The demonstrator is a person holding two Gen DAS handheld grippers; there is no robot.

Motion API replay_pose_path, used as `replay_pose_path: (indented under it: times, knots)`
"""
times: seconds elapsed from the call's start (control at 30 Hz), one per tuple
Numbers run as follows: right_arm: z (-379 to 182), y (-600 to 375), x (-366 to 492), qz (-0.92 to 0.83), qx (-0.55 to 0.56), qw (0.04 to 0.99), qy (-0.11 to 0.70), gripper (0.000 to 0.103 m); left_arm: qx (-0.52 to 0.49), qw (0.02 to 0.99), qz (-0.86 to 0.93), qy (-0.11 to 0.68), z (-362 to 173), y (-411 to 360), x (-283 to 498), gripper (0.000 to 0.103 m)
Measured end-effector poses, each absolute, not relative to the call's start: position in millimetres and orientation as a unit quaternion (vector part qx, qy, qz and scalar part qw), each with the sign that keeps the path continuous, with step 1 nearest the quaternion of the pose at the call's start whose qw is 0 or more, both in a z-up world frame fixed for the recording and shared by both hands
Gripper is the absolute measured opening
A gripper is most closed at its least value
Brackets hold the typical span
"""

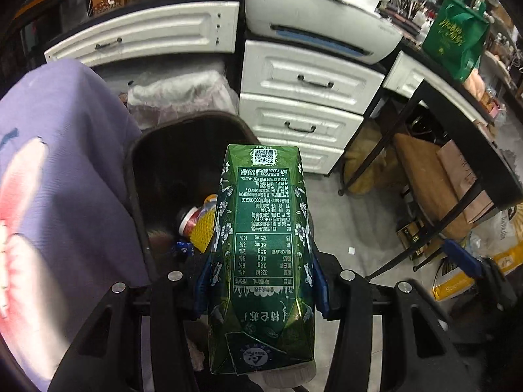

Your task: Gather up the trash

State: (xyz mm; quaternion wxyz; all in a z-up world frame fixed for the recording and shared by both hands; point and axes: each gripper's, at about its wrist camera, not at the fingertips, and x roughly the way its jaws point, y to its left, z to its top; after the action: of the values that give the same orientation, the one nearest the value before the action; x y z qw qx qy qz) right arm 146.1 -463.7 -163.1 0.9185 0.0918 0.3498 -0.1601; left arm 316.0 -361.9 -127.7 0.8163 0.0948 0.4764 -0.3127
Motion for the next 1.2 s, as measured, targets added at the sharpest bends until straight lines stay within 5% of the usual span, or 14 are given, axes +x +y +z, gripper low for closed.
replay_pose_path:
  times: [0.4,0.57,0.97,1.2]
  knots:
    - [-161.2,-463.4,132.9,-0.153,0.125,0.922,0.334,0.079,0.13,0.81,-0.251,0.514,-186.2,-388.5,357.4,0.05]
    - [-158.7,-462.3,131.3,-0.152,0.124,0.924,0.329,0.079,0.142,0.815,-0.235,0.51,-186.9,-391.1,362.1,0.061]
    - [-126.6,-457.7,111.3,-0.17,0.105,0.935,0.293,0.08,0.103,0.849,-0.286,0.432,-116.1,-361.8,300.4,0.07]
    - [-101.7,-438.3,75.7,-0.173,0.098,0.942,0.27,0.084,0.062,0.889,-0.296,0.342,-46.6,-302.4,241.7,0.087]
